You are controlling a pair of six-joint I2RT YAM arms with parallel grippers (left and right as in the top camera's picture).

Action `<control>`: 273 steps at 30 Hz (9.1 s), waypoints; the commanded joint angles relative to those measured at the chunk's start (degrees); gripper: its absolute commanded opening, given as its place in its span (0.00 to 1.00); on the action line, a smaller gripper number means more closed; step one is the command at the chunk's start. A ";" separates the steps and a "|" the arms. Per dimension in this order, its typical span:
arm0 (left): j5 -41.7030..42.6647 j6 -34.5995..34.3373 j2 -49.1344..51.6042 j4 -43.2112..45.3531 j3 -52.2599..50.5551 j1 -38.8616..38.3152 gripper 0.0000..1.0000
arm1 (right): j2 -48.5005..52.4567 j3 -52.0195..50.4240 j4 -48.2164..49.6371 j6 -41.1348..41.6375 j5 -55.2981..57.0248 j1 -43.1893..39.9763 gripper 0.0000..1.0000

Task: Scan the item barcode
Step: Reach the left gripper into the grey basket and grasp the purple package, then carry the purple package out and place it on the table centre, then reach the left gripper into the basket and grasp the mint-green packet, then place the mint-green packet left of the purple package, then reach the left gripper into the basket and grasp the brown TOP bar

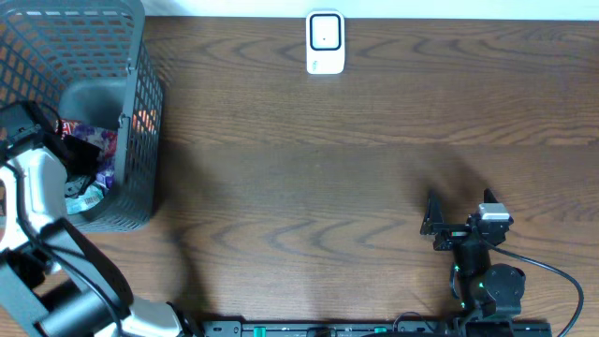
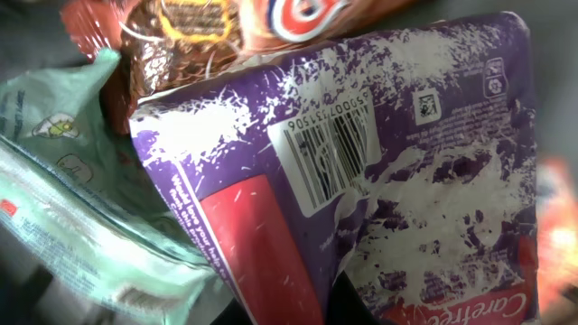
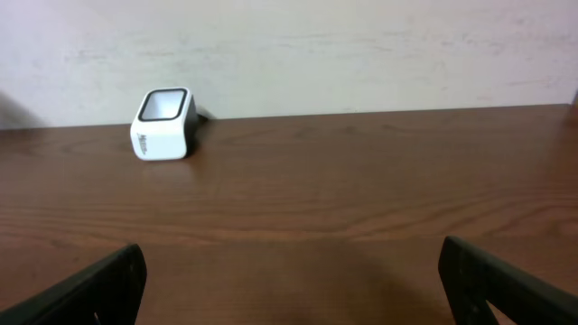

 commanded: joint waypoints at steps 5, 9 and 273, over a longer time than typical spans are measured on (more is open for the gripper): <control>2.25 -0.33 -21.29 4.07 2.25 -0.09 0.07 | -0.31 -0.20 -0.09 -0.46 0.46 -0.24 0.99; 6.45 -0.76 -32.11 9.18 2.25 -0.13 0.07 | -0.31 -0.20 -0.09 -0.46 0.46 -0.24 0.99; 15.32 1.84 -38.18 15.63 3.28 -21.18 0.07 | -0.31 -0.20 -0.09 -0.46 0.46 -0.24 0.99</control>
